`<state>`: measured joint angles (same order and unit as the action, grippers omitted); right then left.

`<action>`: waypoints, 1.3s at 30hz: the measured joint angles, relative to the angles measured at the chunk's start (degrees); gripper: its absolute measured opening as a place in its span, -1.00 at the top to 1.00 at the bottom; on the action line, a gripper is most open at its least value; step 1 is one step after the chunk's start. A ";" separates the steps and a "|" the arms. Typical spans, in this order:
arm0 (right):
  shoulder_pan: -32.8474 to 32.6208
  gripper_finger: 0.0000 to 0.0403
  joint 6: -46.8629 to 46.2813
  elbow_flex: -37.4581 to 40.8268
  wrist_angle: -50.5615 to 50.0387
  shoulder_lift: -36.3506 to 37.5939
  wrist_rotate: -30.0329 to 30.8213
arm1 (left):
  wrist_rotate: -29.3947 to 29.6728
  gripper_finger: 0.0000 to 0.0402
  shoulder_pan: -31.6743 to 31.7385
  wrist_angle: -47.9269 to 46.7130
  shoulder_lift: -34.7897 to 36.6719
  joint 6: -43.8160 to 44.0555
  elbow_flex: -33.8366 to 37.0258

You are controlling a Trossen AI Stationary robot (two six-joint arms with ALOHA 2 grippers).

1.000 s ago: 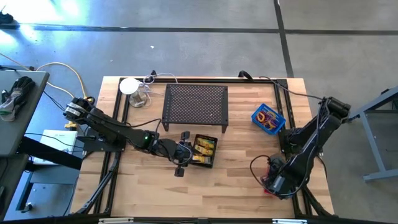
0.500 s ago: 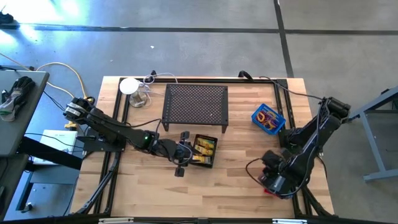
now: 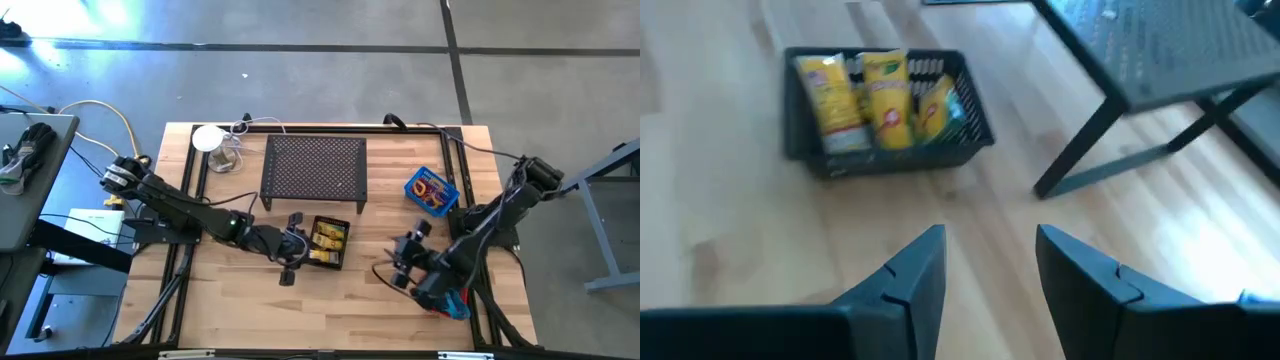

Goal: Pick & Place Office Desk Supplies
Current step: Return to Home Position

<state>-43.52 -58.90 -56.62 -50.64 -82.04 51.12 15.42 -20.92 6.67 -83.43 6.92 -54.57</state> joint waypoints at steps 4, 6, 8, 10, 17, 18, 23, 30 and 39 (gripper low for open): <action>4.78 0.32 11.85 0.00 5.11 0.00 -0.21 | -0.20 0.30 -0.63 -9.27 5.14 -0.73 0.00; 6.55 0.38 19.70 0.00 8.16 0.00 -1.03 | 0.13 0.30 -1.49 -14.02 9.64 -0.30 0.00; 8.13 0.46 27.00 0.00 10.44 0.00 -3.00 | 0.11 0.30 -2.23 -18.20 14.77 0.46 -0.02; 9.44 0.56 31.52 0.00 10.93 0.00 -4.41 | 0.21 0.30 -2.88 -21.90 19.74 0.61 -0.02; 12.06 0.95 34.24 0.00 1.32 0.19 -9.23 | 7.12 0.31 -5.27 -28.16 34.34 -3.35 3.60; 12.10 0.96 34.68 0.04 -1.29 0.37 -10.51 | 8.97 0.31 -5.29 -27.93 36.37 -4.34 5.02; 12.52 0.98 35.13 1.86 -5.94 3.62 -11.30 | 16.86 0.31 -3.62 -23.61 45.96 -6.43 14.13; 20.07 0.98 40.62 17.24 15.79 20.09 -21.54 | 18.31 0.31 1.72 -14.42 52.44 -3.74 25.60; 33.16 0.98 52.51 42.69 66.44 33.18 -40.31 | 16.21 0.31 2.92 -12.17 52.17 -10.90 28.02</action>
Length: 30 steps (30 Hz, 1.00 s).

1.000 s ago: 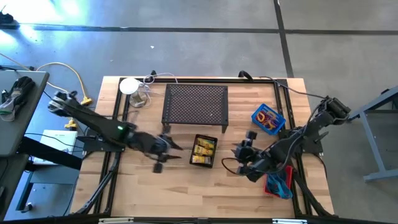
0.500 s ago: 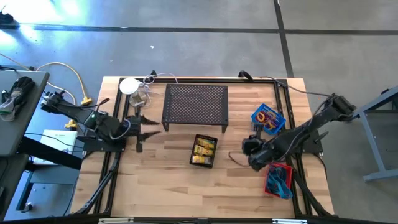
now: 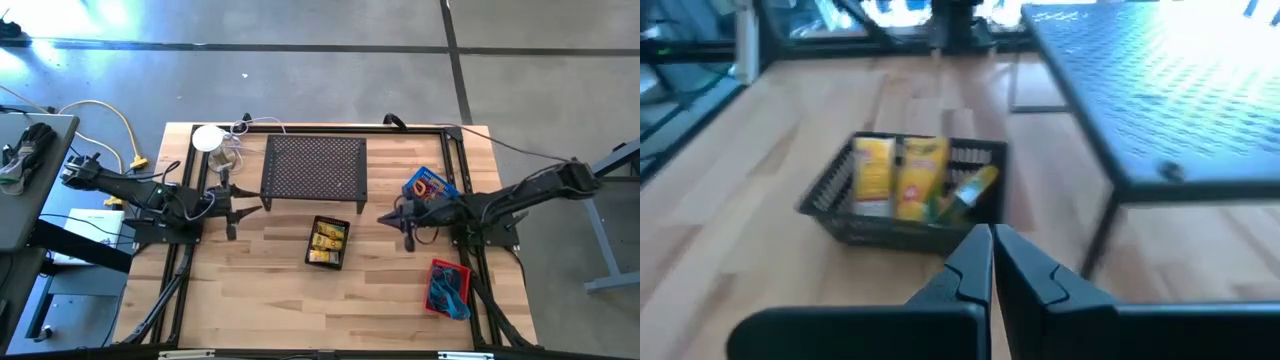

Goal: Pick & Place Office Desk Supplies
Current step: Return to Home Position

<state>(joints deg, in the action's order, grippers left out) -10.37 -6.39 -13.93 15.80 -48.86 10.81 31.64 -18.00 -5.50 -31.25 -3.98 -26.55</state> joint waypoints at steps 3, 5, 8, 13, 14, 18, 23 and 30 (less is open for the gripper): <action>2.43 0.98 0.63 4.34 4.13 1.72 -0.11 | -0.02 0.31 -0.39 0.02 0.01 -0.34 0.00; 3.30 0.98 0.55 5.68 3.92 2.94 -0.31 | -0.03 0.31 -0.68 -0.02 0.19 -0.46 0.00; 3.14 0.98 -0.06 5.99 1.64 5.36 -0.52 | -0.02 0.31 -1.09 -0.43 0.49 -0.61 0.00; 0.51 0.98 -2.57 6.02 -9.18 14.72 -0.61 | -0.03 0.31 -1.09 -0.44 0.51 -0.73 0.00; 0.06 0.98 -2.62 6.02 -10.64 16.92 -0.08 | -0.04 0.31 -1.09 -0.44 0.51 -0.73 0.00; -0.99 0.98 -0.46 5.99 -14.26 25.30 2.36 | -0.06 0.31 -1.09 -0.31 0.47 -0.43 0.00; -0.98 0.99 3.42 6.00 -18.83 33.68 2.10 | -1.78 0.31 -1.09 0.17 -0.76 1.87 0.07; 0.62 0.99 3.64 10.02 -18.56 42.09 -5.07 | -4.13 0.31 -1.09 2.68 -4.76 2.26 0.11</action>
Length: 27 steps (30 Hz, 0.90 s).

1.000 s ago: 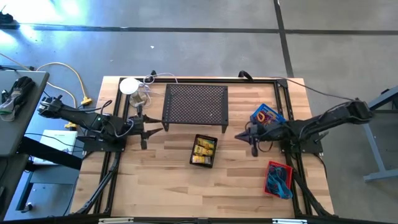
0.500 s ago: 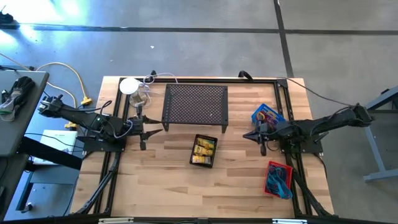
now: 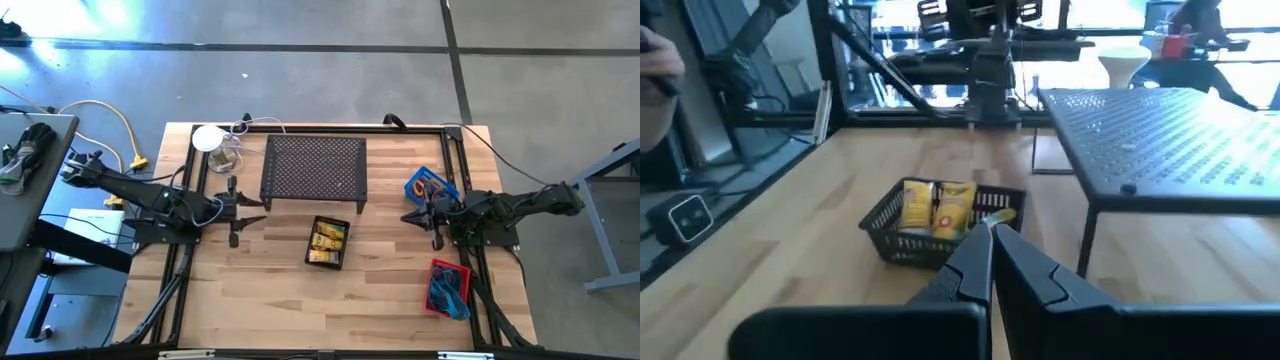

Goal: Pick & Place Office Desk Supplies
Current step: Return to Home Position

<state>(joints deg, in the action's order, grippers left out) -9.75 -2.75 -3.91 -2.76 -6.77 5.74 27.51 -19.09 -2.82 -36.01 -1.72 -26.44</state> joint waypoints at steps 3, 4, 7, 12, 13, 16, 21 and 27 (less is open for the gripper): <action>1.10 0.99 -1.06 2.43 2.46 2.87 0.20 | 0.04 0.31 0.00 1.72 -2.23 -0.97 0.00; 1.63 0.99 -1.07 2.97 4.17 3.24 -0.41 | 0.06 0.31 0.00 2.32 -2.95 -1.44 0.00; 2.79 0.99 0.53 3.42 6.05 3.35 -3.99 | 0.13 0.31 0.00 3.93 -4.12 -3.19 0.00; 3.89 0.99 -0.11 3.43 4.76 3.35 -4.34 | 1.97 0.31 -1.02 3.71 -1.12 -7.24 0.04; 4.05 0.99 -0.13 3.44 4.55 3.37 -4.36 | 3.21 0.31 -1.46 3.23 0.28 -8.23 0.04; 4.27 0.99 -0.53 3.44 4.28 3.05 -4.52 | 8.38 0.31 -2.97 -0.25 5.44 -9.00 0.04; 4.27 0.99 -3.46 3.47 4.20 2.32 -4.24 | 9.01 0.31 -4.95 -8.29 14.09 -4.03 0.02; 4.23 0.99 -3.30 3.47 4.06 2.32 -4.53 | 6.67 0.31 -7.16 -12.77 22.15 -7.82 3.34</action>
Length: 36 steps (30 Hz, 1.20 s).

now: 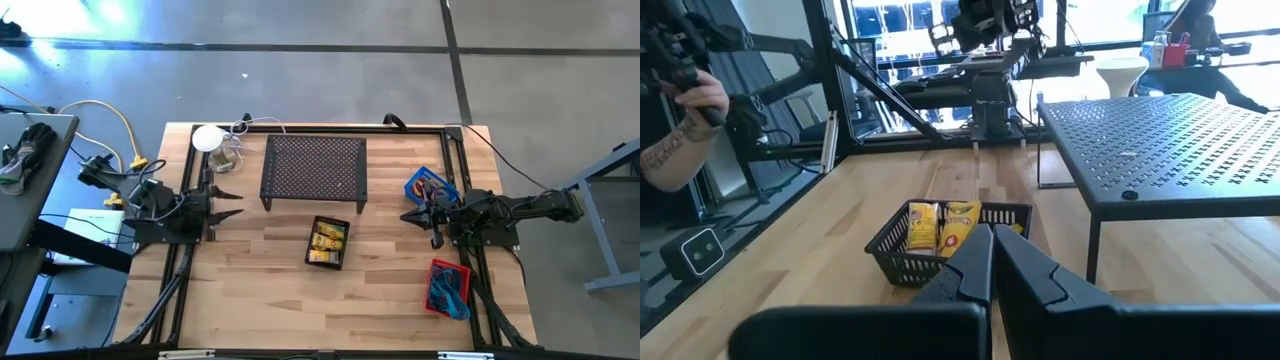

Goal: Pick & Place Office Desk Supplies
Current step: Return to Home Position

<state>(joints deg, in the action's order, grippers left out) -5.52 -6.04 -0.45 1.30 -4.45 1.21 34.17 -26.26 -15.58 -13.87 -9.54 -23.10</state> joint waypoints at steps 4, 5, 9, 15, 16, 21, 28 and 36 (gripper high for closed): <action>0.02 0.99 0.02 0.02 -0.04 0.00 0.00 | -3.58 0.31 -0.77 4.05 5.32 -2.25 5.85; 0.02 0.99 0.02 0.02 -0.04 0.00 0.00 | -4.97 0.31 -0.78 5.89 6.45 -2.53 7.48; 0.00 0.99 0.04 0.04 -0.11 0.00 0.00 | -6.60 0.31 -0.77 14.78 9.40 -2.73 14.45; 0.02 0.99 0.04 0.05 -0.15 0.00 0.00 | -6.60 0.31 -0.77 21.91 9.93 -1.28 21.23; 0.01 0.99 0.04 0.07 -0.15 0.00 0.01 | -6.71 0.31 -0.77 23.20 9.93 -0.82 21.72; 0.00 0.99 0.04 0.09 -0.16 0.00 0.02 | -17.54 0.31 -0.75 22.23 9.09 1.43 22.28; 0.00 0.99 0.04 0.11 -0.17 0.00 0.04 | -17.59 0.31 2.59 23.25 5.33 -2.44 22.41; 0.00 0.99 0.04 0.13 -0.17 0.00 0.09 | -9.56 0.41 13.41 23.21 4.24 1.13 22.52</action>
<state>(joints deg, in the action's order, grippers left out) -5.52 -6.00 -0.32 1.13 -4.45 1.30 24.61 -12.85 7.62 -9.63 -8.41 -0.58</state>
